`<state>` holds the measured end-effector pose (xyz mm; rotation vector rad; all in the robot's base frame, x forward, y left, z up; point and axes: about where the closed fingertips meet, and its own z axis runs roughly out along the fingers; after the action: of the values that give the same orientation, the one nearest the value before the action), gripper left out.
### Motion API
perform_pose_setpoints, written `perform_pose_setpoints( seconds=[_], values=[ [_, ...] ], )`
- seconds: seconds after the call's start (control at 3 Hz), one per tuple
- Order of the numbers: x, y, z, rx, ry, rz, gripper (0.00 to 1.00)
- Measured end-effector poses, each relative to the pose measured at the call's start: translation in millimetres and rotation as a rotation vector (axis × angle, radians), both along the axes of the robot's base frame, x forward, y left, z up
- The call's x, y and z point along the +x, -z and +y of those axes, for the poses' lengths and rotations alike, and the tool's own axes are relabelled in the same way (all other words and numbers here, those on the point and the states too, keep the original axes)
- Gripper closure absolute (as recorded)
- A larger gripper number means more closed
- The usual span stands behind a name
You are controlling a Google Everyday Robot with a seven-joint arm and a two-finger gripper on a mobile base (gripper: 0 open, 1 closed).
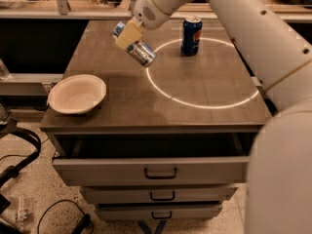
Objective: Place redbull can upright
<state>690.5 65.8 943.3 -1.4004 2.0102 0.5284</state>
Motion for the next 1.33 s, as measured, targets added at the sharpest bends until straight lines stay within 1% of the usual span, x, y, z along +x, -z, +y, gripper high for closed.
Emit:
perform_pose_setpoints(
  seconds=[0.33,0.67,1.0,1.33],
  values=[
    [-0.8,15.1,-3.8,0.151,0.001,-0.038,1.0],
    [28.0,2.6,-3.3,0.339,0.05,-0.13,1.0],
    [54.5,-26.9,-5.8,0.485,0.129,-0.208,1.0],
    [69.4,-32.3,-9.2,0.614,0.188,-0.229,1.0]
  ],
)
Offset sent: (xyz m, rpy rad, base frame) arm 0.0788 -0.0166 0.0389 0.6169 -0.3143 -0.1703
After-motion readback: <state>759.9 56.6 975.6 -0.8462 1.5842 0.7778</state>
